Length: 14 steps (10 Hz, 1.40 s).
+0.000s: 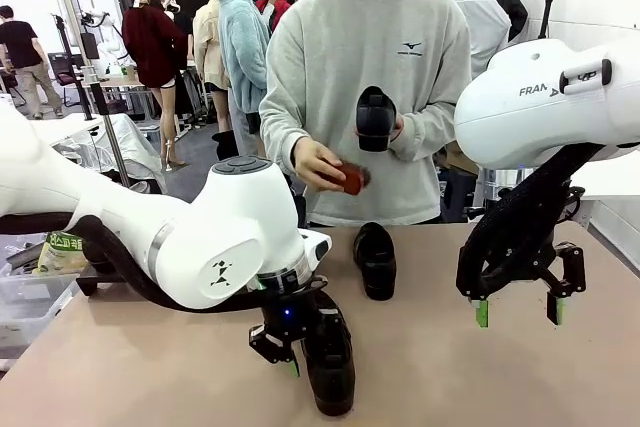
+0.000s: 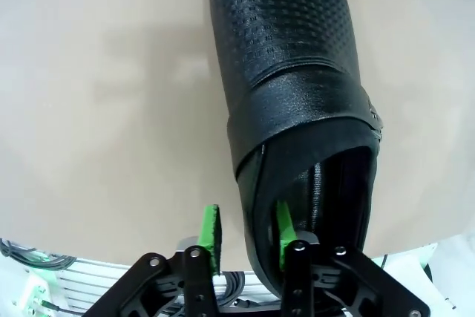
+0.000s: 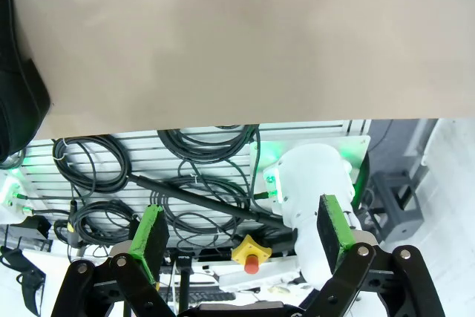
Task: Organize the shoes by placing them on the stand.
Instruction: Place the Shoe from the middle of the table onto the Shoes Stand.
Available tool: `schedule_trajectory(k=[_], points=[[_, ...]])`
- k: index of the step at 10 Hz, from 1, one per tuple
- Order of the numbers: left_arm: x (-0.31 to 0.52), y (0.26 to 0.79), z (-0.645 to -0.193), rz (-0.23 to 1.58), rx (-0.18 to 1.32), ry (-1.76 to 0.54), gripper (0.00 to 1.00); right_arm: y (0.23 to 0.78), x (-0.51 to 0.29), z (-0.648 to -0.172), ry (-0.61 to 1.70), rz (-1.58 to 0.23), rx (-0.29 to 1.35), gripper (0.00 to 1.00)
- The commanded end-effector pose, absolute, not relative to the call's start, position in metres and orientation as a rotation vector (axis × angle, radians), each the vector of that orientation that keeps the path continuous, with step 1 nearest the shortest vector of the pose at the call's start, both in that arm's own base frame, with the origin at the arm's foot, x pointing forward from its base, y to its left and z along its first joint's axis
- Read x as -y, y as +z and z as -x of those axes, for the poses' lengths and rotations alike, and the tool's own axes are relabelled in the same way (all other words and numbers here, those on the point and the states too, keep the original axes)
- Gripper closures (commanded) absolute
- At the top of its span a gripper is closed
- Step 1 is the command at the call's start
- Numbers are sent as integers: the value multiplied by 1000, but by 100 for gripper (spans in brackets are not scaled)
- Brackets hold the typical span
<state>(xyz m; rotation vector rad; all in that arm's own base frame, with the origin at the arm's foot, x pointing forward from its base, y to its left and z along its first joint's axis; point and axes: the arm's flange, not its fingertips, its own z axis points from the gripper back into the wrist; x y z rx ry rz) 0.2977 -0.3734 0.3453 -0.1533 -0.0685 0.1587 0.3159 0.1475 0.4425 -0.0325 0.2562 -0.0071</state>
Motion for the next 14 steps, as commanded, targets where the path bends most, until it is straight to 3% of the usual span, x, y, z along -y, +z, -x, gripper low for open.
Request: schedule_trajectory(k=[1,6,8,10,12,13,14], points=[[379,341,-298,180,61,136,100,443,-150,-314,-28,24,-261,0],[375,357,-297,152,33,121,100,443,-150,-314,-28,24,-261,0],[334,399,-290,174,-16,81,100,443,-150,-314,-28,24,-261,0],[268,463,-287,242,60,93,100,443,-150,-314,-28,24,-261,0],[209,504,-294,311,231,114,100,443,-150,-314,-28,24,-261,0],[182,509,-320,416,209,50,100,443,-150,-314,-28,24,-261,0],[159,508,-344,409,254,-34,100,443,-150,-314,-28,24,-261,0]])
